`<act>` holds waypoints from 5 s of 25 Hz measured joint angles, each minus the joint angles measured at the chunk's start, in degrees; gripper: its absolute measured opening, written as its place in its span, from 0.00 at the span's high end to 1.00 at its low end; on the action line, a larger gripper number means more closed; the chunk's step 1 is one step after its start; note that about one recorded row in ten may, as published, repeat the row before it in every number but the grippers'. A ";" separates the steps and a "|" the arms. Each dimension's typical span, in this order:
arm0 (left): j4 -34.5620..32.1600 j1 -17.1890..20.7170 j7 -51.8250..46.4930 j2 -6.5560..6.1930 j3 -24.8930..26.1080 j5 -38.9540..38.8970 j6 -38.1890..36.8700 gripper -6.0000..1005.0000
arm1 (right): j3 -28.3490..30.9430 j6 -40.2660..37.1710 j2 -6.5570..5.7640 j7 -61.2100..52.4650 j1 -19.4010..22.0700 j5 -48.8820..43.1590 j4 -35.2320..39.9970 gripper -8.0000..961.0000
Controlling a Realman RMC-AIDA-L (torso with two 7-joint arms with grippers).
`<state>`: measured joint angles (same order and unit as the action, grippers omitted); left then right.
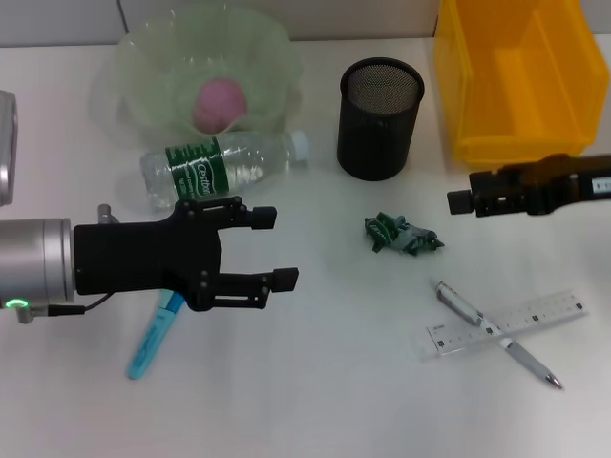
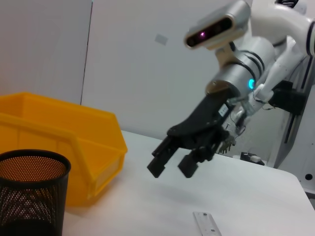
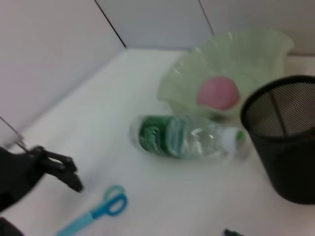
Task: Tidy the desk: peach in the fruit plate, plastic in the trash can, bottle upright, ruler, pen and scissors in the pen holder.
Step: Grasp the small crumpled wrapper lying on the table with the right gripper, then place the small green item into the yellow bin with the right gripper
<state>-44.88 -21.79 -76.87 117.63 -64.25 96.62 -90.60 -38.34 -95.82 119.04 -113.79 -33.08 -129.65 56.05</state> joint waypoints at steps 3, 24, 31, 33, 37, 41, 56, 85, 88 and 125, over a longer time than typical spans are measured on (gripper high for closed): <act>0.10 0.36 0.14 0.05 -0.19 0.10 -0.03 0.19 | -0.80 0.36 -0.02 -2.46 -3.24 -5.05 1.36 0.27; 0.24 -0.29 0.25 0.40 0.17 3.18 1.06 0.19 | -25.55 15.17 0.51 -3.96 -7.59 -10.06 -0.22 0.27; 0.23 -0.87 0.50 0.53 0.18 3.23 1.60 0.19 | -29.26 19.29 0.57 -3.99 -7.59 -7.86 -2.67 0.27; 0.23 -0.94 0.51 0.57 0.14 3.23 2.12 0.19 | -29.46 19.69 0.58 -4.01 -7.68 -7.42 -3.01 0.27; 0.23 -1.12 0.50 0.58 -0.23 3.23 3.10 0.19 | -29.93 20.86 0.58 -3.98 -7.96 -6.56 -4.20 0.27; 0.23 -1.18 0.50 0.58 -0.24 3.23 3.14 0.19 | -30.56 22.21 0.58 -3.60 -7.95 -5.92 -5.14 0.27; 0.23 -1.24 0.50 0.58 -0.26 3.22 3.51 0.19 | -33.96 26.28 0.57 -3.61 -8.27 -4.58 -7.74 0.28; 0.23 -1.30 0.59 0.62 -0.16 3.22 3.59 0.19 | -35.40 27.93 0.61 -2.40 -5.99 -1.39 -7.31 0.81; 0.23 -1.16 0.59 0.66 0.09 3.22 3.59 0.19 | -35.40 27.57 0.46 -1.24 -3.65 1.44 -5.12 0.81; 0.34 -1.35 1.03 0.61 0.18 3.17 4.19 0.19 | -35.98 29.51 0.43 -7.86 -7.15 1.12 -7.22 0.34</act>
<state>-44.54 -23.14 -75.85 118.24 -64.07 99.79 -86.41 -74.32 -66.31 119.47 -121.65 -40.23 -128.53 48.83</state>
